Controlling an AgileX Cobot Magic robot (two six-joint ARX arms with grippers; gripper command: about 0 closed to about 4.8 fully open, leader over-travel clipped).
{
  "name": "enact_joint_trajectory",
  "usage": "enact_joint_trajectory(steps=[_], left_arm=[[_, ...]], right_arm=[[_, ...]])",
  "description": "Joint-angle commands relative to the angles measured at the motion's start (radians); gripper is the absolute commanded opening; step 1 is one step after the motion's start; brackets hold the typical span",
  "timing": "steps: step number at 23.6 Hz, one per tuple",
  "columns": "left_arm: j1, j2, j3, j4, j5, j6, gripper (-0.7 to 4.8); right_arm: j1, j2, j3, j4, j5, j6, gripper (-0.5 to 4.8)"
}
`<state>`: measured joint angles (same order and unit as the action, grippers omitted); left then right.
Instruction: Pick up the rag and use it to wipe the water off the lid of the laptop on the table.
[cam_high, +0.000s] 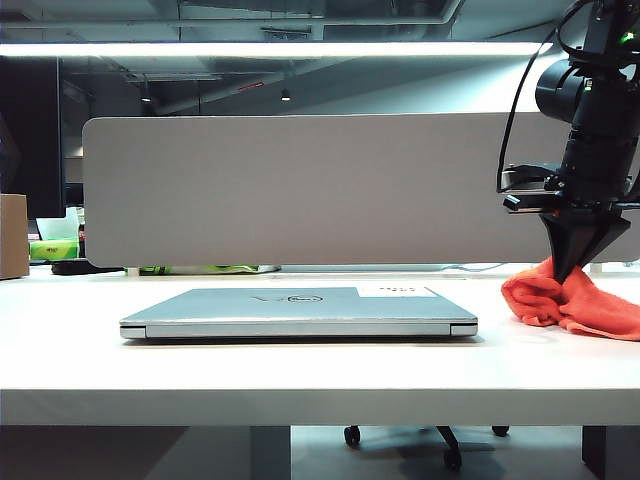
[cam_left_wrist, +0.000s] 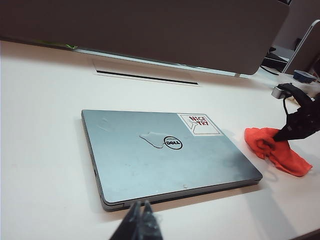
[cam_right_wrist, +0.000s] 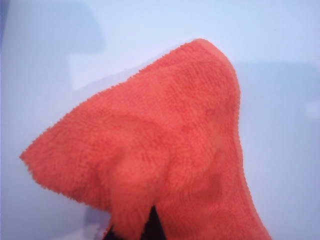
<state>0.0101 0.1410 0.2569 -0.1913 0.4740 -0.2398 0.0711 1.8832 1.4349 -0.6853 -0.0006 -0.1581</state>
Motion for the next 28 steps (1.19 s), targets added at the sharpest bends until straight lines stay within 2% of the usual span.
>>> enact_joint_trajectory(steps=[1,4,8,12,14,17,22,28], left_arm=[[0.003,0.001,0.003,0.012,-0.002,0.004,-0.05],[0.003,0.001,0.003,0.012,-0.002,0.004,-0.05],[0.003,0.001,0.003,0.012,-0.002,0.004,-0.05],[0.003,0.0,0.003,0.012,-0.003,0.004,-0.05],[0.003,0.0,0.003,0.012,-0.002,0.004,-0.05],[0.002,0.0,0.003,0.012,-0.002,0.004,-0.05],[0.003,0.0,0.003,0.012,-0.002,0.004,-0.05],[0.003,0.0,0.003,0.013,-0.002,0.004,-0.05]], right_arm=[[0.024,-0.017,0.042,0.012,-0.052,0.035,-0.07],[0.077,-0.024,0.172,0.014,-0.146,0.181,-0.07],[0.175,-0.023,0.289,0.099,-0.212,0.256,-0.07],[0.299,-0.019,0.323,0.327,-0.2,0.265,-0.07],[0.369,0.011,0.326,0.476,-0.203,0.31,-0.07],[0.43,0.071,0.327,0.568,-0.212,0.355,-0.07],[0.507,0.197,0.328,0.608,-0.231,0.369,-0.07],[0.548,0.301,0.327,0.577,-0.248,0.371,-0.07]])
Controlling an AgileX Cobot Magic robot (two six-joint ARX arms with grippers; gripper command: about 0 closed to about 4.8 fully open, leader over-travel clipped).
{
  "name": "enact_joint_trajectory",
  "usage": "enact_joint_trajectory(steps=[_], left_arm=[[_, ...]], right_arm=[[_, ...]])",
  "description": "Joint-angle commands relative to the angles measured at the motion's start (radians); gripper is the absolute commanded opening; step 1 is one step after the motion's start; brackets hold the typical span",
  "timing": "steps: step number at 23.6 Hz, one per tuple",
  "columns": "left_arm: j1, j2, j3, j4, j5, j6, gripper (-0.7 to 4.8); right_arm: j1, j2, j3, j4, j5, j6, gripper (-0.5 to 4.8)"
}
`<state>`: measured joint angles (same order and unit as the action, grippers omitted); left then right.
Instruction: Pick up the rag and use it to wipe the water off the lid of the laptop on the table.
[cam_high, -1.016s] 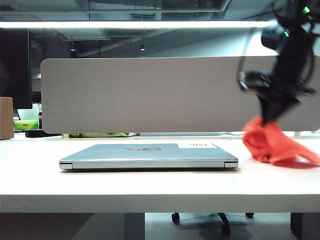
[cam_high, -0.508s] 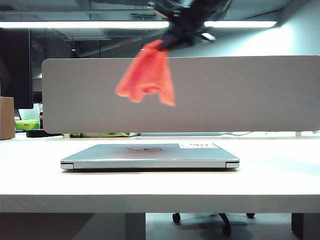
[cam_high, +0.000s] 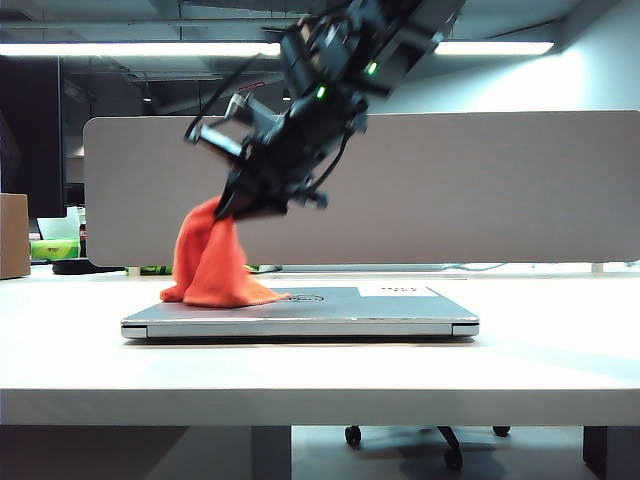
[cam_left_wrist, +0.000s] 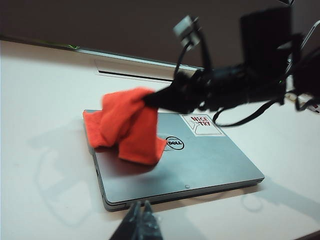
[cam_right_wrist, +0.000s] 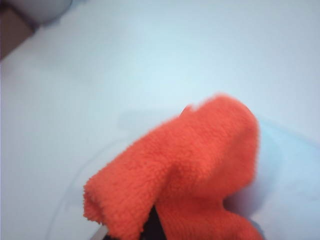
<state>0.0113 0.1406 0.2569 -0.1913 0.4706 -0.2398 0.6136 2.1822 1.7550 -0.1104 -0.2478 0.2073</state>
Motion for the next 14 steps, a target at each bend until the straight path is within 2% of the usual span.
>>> enact_joint_trajectory(steps=[1,5,10,12,14], left_arm=[[0.002,0.001,0.003,0.012,0.001,0.004,-0.05],[0.001,0.001,0.003,0.013,0.002,0.004,-0.05],[0.001,0.001,0.003,0.013,0.001,0.004,-0.05],[0.001,0.001,0.003,0.012,0.001,0.004,-0.05],[0.001,0.001,0.003,0.012,0.001,0.004,-0.05]], right_arm=[[0.007,0.006,0.007,-0.015,0.014,0.006,-0.07],[0.006,0.01,0.008,-0.114,0.111,-0.019,-0.07],[-0.006,0.009,0.008,-0.267,0.195,-0.126,-0.07],[-0.006,0.008,0.008,-0.319,0.292,-0.164,-0.07],[-0.008,-0.001,0.008,-0.375,0.44,-0.21,-0.07]])
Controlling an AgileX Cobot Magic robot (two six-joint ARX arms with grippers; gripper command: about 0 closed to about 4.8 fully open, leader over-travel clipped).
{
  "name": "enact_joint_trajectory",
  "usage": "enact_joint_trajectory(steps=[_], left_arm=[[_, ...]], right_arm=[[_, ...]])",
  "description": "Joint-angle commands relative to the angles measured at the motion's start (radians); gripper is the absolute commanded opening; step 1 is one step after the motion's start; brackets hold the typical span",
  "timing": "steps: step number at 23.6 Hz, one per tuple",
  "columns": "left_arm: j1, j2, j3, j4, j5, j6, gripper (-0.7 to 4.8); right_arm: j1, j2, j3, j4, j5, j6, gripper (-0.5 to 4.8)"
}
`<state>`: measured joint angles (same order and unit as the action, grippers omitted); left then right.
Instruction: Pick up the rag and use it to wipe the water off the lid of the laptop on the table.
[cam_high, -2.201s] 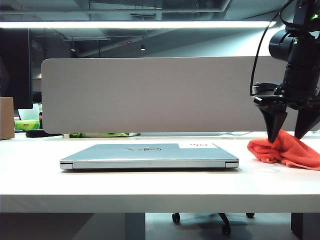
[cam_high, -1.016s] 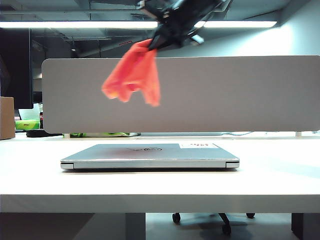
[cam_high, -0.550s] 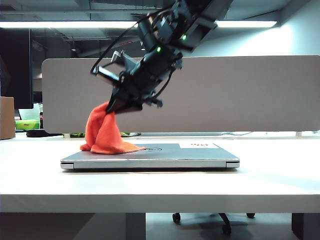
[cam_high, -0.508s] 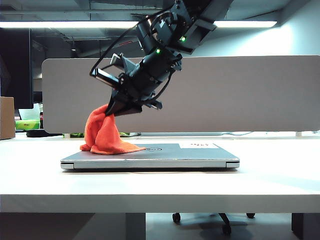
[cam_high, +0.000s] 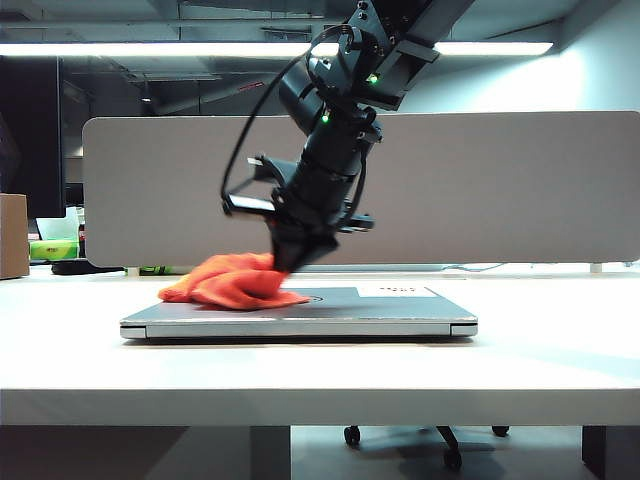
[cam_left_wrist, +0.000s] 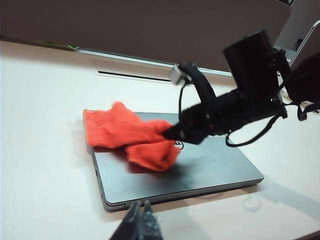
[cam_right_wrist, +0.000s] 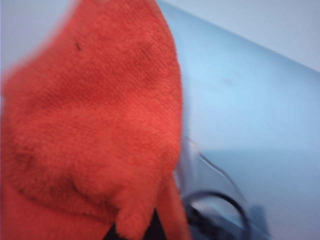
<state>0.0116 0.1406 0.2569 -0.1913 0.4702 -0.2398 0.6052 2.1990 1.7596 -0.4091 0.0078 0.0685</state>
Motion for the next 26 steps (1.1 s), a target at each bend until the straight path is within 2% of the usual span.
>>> enact_joint_trajectory(steps=[1,2,6,9,17,26], left_arm=[[0.001,0.001,0.003,0.012,0.002,0.004,-0.05],[0.001,0.001,0.003,0.013,0.002,0.004,-0.05],[0.001,0.001,0.003,0.012,0.002,0.004,-0.05],[0.001,0.001,0.003,0.012,0.002,0.004,-0.05],[0.001,0.001,0.003,0.012,0.002,0.004,-0.05],[0.001,0.0,0.003,0.013,0.002,0.004,-0.05]], right_arm=[[-0.002,-0.028,0.003,-0.091,0.232,-0.092,-0.07],[-0.003,-0.044,0.003,-0.105,0.303,-0.123,-0.07],[-0.01,-0.095,0.003,-0.129,0.468,-0.172,-0.07],[-0.025,-0.137,0.003,-0.145,0.558,-0.184,-0.06],[-0.097,-0.264,0.003,-0.138,0.579,-0.208,-0.06],[-0.108,-0.229,0.003,-0.083,0.445,-0.22,-0.07]])
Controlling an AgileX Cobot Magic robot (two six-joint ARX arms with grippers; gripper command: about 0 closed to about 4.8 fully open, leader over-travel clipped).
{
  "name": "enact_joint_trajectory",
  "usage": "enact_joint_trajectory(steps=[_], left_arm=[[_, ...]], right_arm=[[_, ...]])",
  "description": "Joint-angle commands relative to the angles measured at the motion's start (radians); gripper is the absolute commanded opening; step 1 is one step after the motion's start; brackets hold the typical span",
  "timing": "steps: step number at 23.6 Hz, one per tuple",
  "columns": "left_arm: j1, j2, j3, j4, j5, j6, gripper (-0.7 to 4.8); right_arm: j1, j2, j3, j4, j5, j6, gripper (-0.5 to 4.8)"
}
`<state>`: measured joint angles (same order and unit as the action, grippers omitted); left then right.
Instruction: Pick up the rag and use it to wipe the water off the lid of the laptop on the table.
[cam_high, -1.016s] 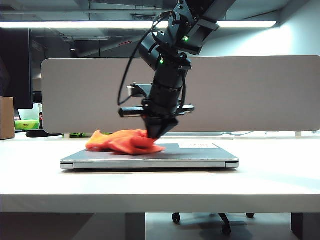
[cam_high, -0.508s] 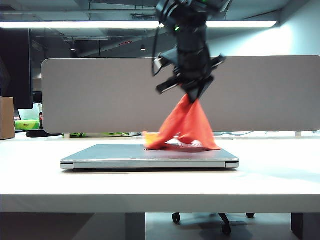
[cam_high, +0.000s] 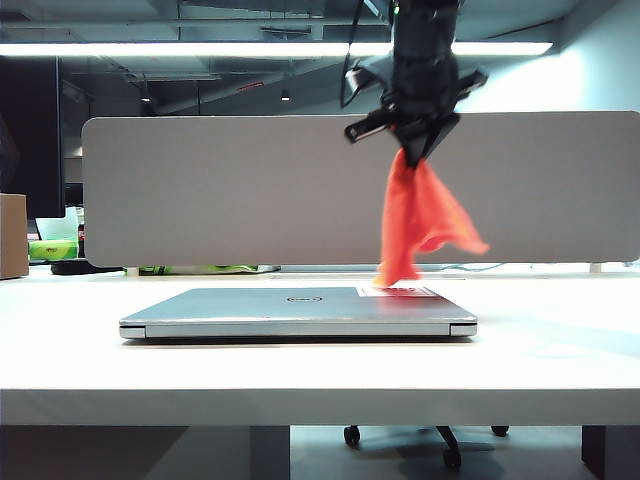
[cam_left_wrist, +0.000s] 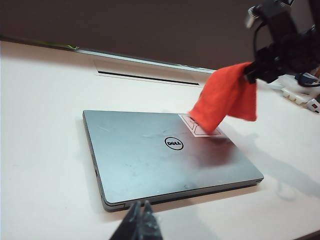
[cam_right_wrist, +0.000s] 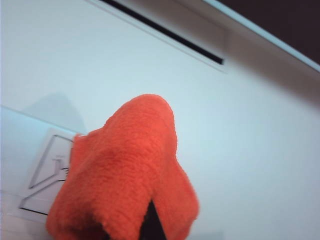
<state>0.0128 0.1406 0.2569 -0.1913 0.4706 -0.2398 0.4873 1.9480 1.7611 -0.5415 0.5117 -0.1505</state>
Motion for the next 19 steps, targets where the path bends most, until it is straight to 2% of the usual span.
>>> enact_joint_trajectory(steps=[1,9,19], left_arm=[[0.0,0.001,0.003,0.012,0.001,0.004,-0.05],[0.0,0.0,0.003,0.012,0.001,0.004,-0.05],[0.0,0.0,0.003,0.012,0.001,0.004,-0.05]], right_arm=[[0.021,0.051,0.001,0.08,-0.078,-0.001,-0.06],[0.103,0.148,0.002,0.217,-0.179,0.029,-0.07],[0.225,0.227,0.002,0.383,-0.227,0.046,-0.07]])
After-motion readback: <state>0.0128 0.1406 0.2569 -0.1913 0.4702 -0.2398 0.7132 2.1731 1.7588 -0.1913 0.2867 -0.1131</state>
